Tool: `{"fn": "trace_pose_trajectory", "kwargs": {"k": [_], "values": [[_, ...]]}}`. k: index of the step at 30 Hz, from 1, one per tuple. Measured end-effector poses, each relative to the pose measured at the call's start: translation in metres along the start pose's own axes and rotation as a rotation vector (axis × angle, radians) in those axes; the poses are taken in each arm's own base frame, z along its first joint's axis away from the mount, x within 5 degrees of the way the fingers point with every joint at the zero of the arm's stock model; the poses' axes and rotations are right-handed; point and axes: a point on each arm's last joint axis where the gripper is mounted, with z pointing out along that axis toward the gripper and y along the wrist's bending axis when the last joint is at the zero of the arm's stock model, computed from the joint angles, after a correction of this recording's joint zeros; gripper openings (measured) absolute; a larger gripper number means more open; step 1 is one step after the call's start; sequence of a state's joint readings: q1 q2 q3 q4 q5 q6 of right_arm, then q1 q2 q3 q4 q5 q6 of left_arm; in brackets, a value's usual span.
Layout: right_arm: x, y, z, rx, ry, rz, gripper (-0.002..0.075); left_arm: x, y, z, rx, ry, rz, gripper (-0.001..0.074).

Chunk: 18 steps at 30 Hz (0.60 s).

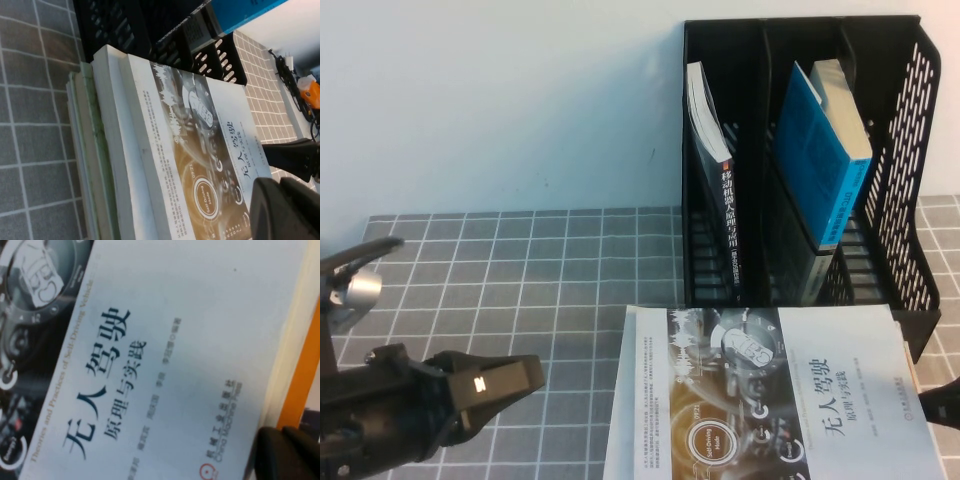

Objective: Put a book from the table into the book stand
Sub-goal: Push book with right arm

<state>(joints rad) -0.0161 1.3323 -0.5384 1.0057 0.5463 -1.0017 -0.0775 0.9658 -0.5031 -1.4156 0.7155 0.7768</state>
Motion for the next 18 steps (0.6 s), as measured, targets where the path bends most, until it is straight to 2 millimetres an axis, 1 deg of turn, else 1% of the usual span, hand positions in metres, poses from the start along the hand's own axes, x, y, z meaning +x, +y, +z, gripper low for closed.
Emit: {"fn": "trace_pose_trajectory", "kwargs": {"k": [9,12,18], "values": [[-0.001,0.008,0.004,-0.033,-0.009,-0.007,-0.0003,0.000,0.001,0.001,-0.001,0.004,-0.059,0.0000],[-0.001,0.012,0.007,-0.041,-0.006,-0.020,-0.0003,0.001,0.002,0.004,0.013,0.035,-0.085,0.0009],[-0.001,0.016,0.008,-0.048,-0.007,-0.026,-0.0003,0.004,0.015,0.019,0.005,0.124,-0.153,0.0113]]}}
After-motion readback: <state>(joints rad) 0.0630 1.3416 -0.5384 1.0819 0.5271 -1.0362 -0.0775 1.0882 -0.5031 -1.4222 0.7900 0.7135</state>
